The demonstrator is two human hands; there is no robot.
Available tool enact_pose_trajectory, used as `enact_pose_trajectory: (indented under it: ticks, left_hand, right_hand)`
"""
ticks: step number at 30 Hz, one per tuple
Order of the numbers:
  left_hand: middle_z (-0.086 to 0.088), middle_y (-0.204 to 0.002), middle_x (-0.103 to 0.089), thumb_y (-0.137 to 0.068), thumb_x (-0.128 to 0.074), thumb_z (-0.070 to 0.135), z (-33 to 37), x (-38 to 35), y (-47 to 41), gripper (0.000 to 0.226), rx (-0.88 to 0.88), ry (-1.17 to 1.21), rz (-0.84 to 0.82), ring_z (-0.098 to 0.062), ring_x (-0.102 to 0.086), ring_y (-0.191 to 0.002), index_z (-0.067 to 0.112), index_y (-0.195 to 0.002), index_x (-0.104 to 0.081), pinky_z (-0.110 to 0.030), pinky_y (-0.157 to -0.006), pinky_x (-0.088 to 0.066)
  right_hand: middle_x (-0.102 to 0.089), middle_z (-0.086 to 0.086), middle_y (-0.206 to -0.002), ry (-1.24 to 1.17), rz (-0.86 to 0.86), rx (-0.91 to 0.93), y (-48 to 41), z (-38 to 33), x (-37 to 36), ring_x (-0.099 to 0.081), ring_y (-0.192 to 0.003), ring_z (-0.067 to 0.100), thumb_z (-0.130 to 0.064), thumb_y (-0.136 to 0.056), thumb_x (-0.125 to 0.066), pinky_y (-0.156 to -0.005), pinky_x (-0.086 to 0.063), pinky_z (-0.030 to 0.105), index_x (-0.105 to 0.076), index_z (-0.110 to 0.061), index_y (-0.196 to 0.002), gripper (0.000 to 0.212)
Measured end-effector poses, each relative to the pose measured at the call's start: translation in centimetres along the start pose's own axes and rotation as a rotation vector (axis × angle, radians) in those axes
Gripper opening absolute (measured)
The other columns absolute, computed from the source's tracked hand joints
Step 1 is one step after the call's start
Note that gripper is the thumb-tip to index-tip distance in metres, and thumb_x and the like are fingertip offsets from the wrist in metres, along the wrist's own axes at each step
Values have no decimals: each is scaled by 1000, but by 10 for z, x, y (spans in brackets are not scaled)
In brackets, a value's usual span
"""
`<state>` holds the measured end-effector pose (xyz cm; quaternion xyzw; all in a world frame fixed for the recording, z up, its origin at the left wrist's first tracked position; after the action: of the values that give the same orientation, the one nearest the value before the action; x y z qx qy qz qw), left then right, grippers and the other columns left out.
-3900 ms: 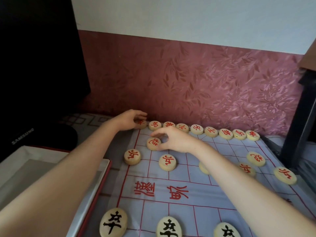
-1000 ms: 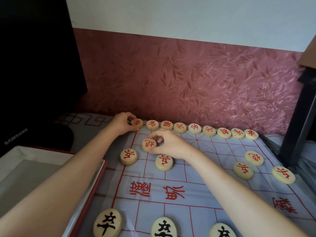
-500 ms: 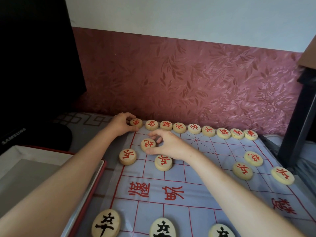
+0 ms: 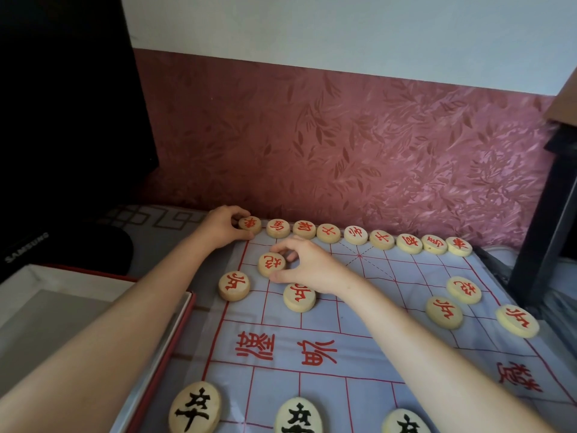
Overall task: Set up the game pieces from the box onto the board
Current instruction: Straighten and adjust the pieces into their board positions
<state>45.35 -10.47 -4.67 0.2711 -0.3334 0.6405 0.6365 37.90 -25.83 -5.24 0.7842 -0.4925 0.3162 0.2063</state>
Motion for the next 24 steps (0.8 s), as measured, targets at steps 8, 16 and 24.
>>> enact_pose_trajectory:
  ticks: [8,16,24]
  left_hand:
    - [-5,-130,-54,-73,-77,23,-2,-1,-1,60,22,15,-11,-19,-51,-115,16,-127,-54,-26,-87,-38]
    - [-7,-131,-53,-74,-75,30,0,4,-2,66,52,84,-45,-20,-54,-111,13,-132,-48,-29,-89,-43]
    - [-2,-132,-53,-78,-72,20,62,8,1,50,-262,-78,-2,-16,-46,-124,21,-125,-56,-24,-102,-35]
  right_hand:
    - [-52,-3,-125,-8,-16,-10,2,1,-1,-51,-107,9,-26,-75,-76,-81,-39,16,-53,-23,-126,55]
    - [-63,-8,-110,-62,140,14,1,0,43,-57,-91,2,-25,-84,-67,-83,-45,20,-63,-23,-116,33]
    - [-43,5,-138,257,132,-110,-38,45,76,-42,-124,25,-27,-86,-60,-109,-34,41,-52,-37,-129,45]
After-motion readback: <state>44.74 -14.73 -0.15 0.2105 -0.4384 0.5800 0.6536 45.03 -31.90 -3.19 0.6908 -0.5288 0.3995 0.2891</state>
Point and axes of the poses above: each hand's wrist, its own y-axis away from the middle knuckle, its own x-axis out of the back of the hand, z = x × y, the point moved 10 cm from there along -y, towards the middle knuckle
